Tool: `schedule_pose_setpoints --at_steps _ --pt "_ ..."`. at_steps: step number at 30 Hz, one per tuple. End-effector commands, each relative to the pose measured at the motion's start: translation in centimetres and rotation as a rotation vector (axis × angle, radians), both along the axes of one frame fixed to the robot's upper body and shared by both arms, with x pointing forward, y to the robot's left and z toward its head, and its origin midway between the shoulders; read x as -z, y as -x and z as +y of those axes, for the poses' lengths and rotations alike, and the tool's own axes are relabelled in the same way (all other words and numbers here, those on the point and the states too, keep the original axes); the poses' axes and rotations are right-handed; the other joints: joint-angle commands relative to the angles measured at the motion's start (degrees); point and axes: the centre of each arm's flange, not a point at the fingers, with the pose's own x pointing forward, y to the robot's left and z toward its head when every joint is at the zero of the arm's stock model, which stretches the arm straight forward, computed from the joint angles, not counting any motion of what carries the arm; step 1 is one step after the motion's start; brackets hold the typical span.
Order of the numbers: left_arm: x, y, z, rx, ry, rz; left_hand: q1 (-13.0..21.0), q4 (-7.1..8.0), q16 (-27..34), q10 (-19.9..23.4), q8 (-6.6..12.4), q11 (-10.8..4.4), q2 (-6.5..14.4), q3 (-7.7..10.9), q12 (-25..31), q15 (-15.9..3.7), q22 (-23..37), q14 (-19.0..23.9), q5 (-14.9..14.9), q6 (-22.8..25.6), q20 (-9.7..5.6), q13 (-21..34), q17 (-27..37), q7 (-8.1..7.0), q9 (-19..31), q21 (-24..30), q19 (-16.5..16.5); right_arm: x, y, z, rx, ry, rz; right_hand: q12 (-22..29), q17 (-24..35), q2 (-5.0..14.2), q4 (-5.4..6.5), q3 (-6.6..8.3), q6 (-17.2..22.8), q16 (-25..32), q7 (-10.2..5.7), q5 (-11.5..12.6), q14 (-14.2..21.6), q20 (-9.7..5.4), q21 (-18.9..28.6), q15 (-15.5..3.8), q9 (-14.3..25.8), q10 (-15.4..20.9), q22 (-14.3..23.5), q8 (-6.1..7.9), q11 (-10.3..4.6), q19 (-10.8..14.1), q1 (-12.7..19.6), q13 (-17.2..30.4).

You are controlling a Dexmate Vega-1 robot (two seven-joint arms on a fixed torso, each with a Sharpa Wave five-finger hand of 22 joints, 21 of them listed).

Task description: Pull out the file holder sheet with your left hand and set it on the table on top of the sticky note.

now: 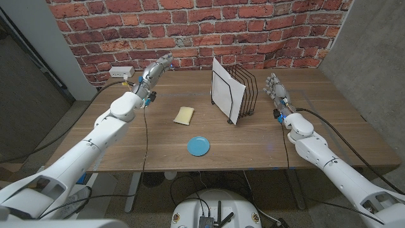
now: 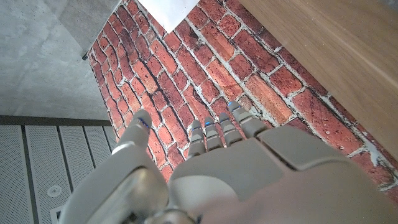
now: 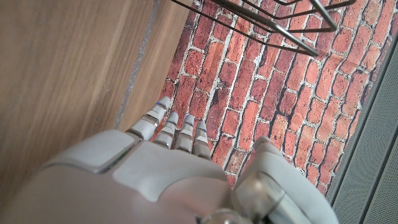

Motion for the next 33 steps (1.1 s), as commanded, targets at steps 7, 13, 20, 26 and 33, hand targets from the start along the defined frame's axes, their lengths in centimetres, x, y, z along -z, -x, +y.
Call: schedule_pose_setpoints --at_steps 7,13,20,26,33 --pt "-5.9 1.4 -1.8 -0.011 -0.254 -0.128 3.5 -0.76 0.5 4.2 0.74 -1.23 -0.6 0.94 0.8 -4.95 0.1 4.1 0.2 4.9 -4.86 0.3 0.1 -1.71 0.2 0.4 1.9 -0.3 -0.5 -0.3 0.009 -0.007 0.012 0.3 -0.2 0.30 -0.01 0.30 0.5 0.3 -0.19 0.3 0.1 -0.14 0.2 -0.15 0.1 0.1 0.1 0.35 0.00 0.1 -0.7 -0.3" --pt "-7.5 2.3 -2.9 -0.015 -0.344 -0.171 7.0 -0.94 0.6 6.8 0.65 -2.63 -1.9 1.53 0.8 -7.60 0.1 6.9 0.3 7.3 -5.03 0.3 0.1 -3.53 0.2 0.5 3.5 -0.1 -0.6 -0.3 0.011 -0.010 0.015 0.4 -0.5 0.29 -0.02 0.33 0.8 0.4 -0.05 0.3 0.3 -0.03 0.1 -0.25 0.1 0.1 0.1 0.45 -0.08 -0.1 -0.8 -0.5" --pt "-9.3 3.3 -4.0 0.000 -0.457 -0.203 8.7 -1.11 0.4 7.7 0.68 -3.21 -2.7 1.70 0.6 -8.48 0.1 7.6 0.3 8.4 -5.29 0.3 0.0 -4.56 0.2 0.3 3.6 0.2 -0.6 -0.2 0.005 -0.012 0.019 0.4 -0.7 0.35 -0.06 0.41 0.9 0.5 -0.02 0.3 0.3 0.04 0.1 -0.22 0.1 0.2 0.1 0.45 -0.12 -0.2 -0.9 -0.6" --pt "-11.2 4.1 -5.1 0.008 -0.555 -0.231 10.4 -1.25 0.2 7.9 0.70 -3.59 -3.7 1.79 0.3 -8.82 0.1 7.8 0.4 9.0 -5.34 0.2 0.0 -5.84 0.3 0.2 3.5 0.3 -0.5 -0.2 -0.002 -0.012 0.020 0.4 -0.9 0.45 -0.19 0.57 0.9 0.4 -0.01 0.3 0.4 0.01 0.1 -0.23 0.1 0.1 0.1 0.43 -0.17 -0.2 -0.8 -0.7" --pt "-13.4 4.5 -6.8 0.014 -0.677 -0.255 12.2 -1.27 0.0 7.7 0.27 -3.44 -4.9 1.84 0.0 -8.92 0.1 7.8 0.4 8.3 -5.29 0.3 0.1 -5.91 0.3 0.0 3.1 0.4 -0.5 -0.2 -0.012 -0.009 0.017 0.4 -1.1 0.49 -0.33 0.69 0.9 0.5 -0.03 0.4 0.4 0.00 0.1 -0.17 0.1 0.1 0.1 0.41 -0.16 -0.2 -0.7 -0.8"
